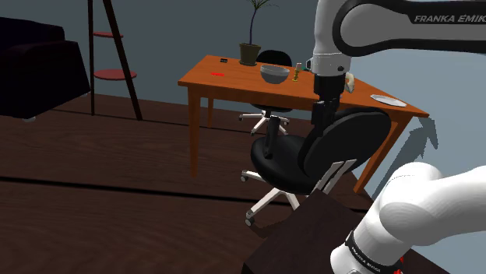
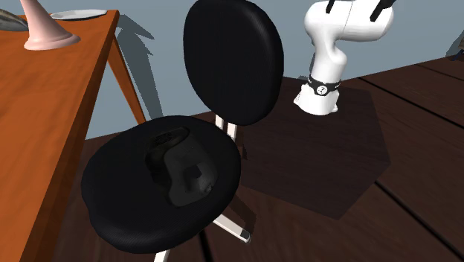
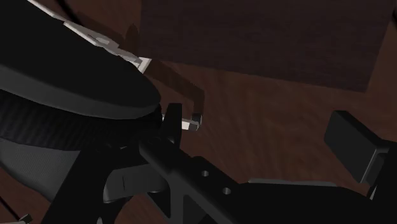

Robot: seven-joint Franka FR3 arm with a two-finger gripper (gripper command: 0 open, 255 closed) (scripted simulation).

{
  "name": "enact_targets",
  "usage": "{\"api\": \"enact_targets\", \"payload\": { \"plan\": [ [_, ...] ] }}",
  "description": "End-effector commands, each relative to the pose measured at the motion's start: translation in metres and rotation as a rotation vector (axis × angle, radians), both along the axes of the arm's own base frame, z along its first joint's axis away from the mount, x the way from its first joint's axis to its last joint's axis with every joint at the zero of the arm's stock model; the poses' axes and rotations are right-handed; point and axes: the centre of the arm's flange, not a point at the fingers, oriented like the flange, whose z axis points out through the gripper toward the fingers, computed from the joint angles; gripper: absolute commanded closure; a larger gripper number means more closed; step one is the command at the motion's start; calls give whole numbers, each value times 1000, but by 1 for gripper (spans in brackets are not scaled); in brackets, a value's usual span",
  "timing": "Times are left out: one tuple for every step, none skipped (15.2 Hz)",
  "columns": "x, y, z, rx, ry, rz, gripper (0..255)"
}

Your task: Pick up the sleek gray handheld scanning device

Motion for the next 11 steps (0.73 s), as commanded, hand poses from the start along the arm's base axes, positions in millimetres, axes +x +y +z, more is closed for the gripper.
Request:
{"api": "enact_targets", "payload": {
  "plan": [
    [0, 0, 0, 0, 0, 0, 0],
    [11, -6, -5, 3, -2, -15, 0],
    [22, -13, -9, 5, -5, -31, 0],
    [33, -20, -14, 8, -7, -46, 0],
    [43, -27, -18, 10, -9, -62, 0],
    [54, -34, -23, 13, -12, -77, 0],
    [64, -41, -27, 16, -14, -92, 0],
    [75, -48, -32, 18, -16, -108, 0],
    [85, -56, -37, 21, -19, -123, 0],
    [95, -63, -41, 24, -21, -139, 0],
    [105, -71, -46, 26, -23, -154, 0]
  ]
}}
